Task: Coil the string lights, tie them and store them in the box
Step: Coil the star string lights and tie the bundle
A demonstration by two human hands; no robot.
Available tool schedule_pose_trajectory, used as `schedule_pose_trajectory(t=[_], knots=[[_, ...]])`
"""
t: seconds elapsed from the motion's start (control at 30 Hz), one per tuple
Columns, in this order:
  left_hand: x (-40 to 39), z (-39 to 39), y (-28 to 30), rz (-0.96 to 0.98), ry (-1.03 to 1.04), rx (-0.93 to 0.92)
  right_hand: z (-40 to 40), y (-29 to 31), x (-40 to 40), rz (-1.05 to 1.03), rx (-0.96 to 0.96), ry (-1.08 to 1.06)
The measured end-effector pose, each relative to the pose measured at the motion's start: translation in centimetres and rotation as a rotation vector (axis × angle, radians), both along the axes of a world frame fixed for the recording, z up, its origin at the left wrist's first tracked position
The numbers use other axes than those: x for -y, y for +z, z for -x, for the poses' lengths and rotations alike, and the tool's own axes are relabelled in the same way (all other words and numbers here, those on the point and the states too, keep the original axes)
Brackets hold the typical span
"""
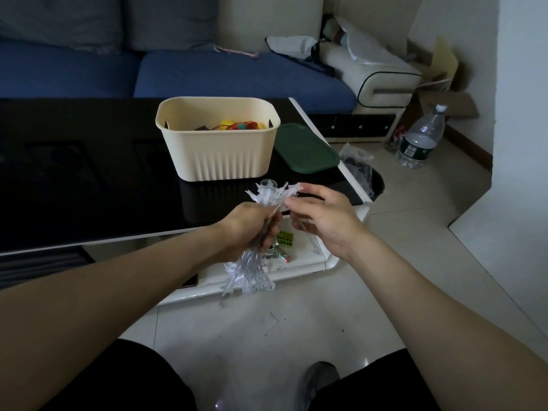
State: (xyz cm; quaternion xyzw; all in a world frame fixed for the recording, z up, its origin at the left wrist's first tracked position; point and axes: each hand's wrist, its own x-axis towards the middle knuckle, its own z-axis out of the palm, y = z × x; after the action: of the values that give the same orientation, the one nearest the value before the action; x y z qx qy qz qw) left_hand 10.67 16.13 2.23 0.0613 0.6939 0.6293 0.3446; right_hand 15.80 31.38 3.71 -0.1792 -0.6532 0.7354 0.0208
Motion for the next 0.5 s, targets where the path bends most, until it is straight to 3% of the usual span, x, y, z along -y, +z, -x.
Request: schedule_pose_trajectory(t=[0.1, 0.27, 0.5], knots=[[-0.5, -0.5, 0.0, -0.047, -0.036, 0.008, 0.2, -0.2, 0.9, -0.132, -0.049, -0.129], [-1.2, -0.7, -0.7, -0.034, 0.038, -0.195, 0.6, -1.2, 2.0, -0.152, -0.100, -0.285], [-1.1, -0.3, -1.1, -0.091, 0.256, -0.213, 0.7, -1.0, 3.4, -0.330, -0.154, 0.006]])
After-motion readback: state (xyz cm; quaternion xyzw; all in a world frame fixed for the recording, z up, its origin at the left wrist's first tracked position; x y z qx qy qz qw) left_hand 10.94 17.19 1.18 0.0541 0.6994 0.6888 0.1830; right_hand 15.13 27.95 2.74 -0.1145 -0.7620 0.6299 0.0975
